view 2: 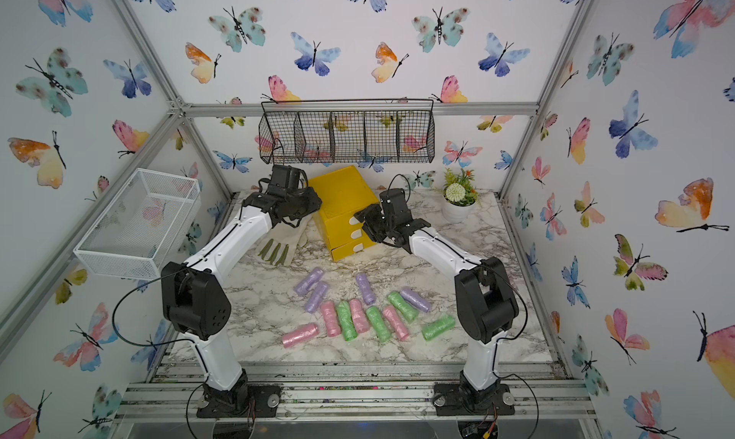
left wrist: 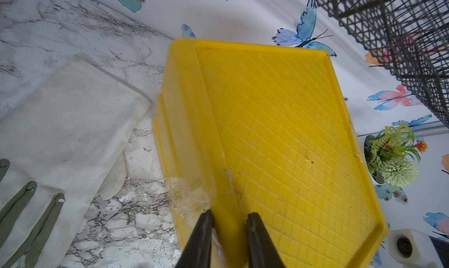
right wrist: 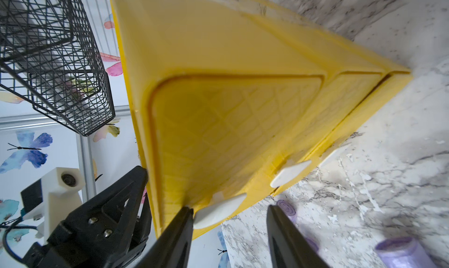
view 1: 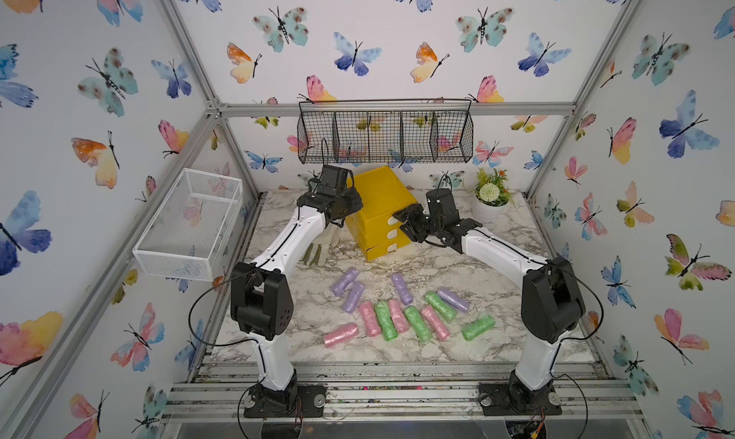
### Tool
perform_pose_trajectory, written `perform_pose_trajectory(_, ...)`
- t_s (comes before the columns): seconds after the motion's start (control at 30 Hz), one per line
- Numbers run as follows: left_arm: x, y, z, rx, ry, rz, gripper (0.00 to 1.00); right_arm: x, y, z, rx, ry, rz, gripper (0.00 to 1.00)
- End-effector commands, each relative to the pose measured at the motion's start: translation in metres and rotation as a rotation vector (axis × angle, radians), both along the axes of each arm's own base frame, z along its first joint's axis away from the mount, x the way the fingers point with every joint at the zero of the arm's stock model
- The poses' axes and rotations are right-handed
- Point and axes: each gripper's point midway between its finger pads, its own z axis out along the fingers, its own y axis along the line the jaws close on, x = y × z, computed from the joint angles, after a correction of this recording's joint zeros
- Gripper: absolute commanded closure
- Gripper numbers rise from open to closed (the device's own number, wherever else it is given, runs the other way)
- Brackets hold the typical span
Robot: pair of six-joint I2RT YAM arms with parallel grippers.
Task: Sort the rolls of trash bags by color and place them into the drawer
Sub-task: Open the drawer in the storage box.
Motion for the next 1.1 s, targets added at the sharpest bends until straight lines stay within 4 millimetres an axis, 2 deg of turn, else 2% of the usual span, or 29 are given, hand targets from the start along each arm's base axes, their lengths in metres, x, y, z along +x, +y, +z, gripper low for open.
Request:
perform_pose_trajectory(0.0,-0.021,-0.012,-0.053,0.05,0.155,-0.081,0.79,0.011,-0.001,-0.004,-0.016,0.012,-0.059,0.47)
perform_pose_trajectory(0.2,-0.02,-0.012,-0.054,0.053,0.157,-0.081,0.8,0.006,0.0,-0.009,-0.026,0.021,-0.047,0.58)
perform_pose_trajectory(0.4,-0.02,-0.011,-0.054,0.06,0.156,-0.075,0.81,-0.008,-0.007,-0.01,-0.036,0.017,-0.035,0.65)
perform_pose_trajectory(0.77,-0.018,-0.01,-0.053,0.062,0.156,-0.066,0.81,-0.043,-0.027,-0.012,-0.061,0.011,-0.021,0.65)
perform_pose_trajectory(1.07,-0.02,-0.011,-0.062,0.054,0.181,-0.065,0.82,-0.059,-0.036,-0.015,-0.066,0.014,-0.008,0.65)
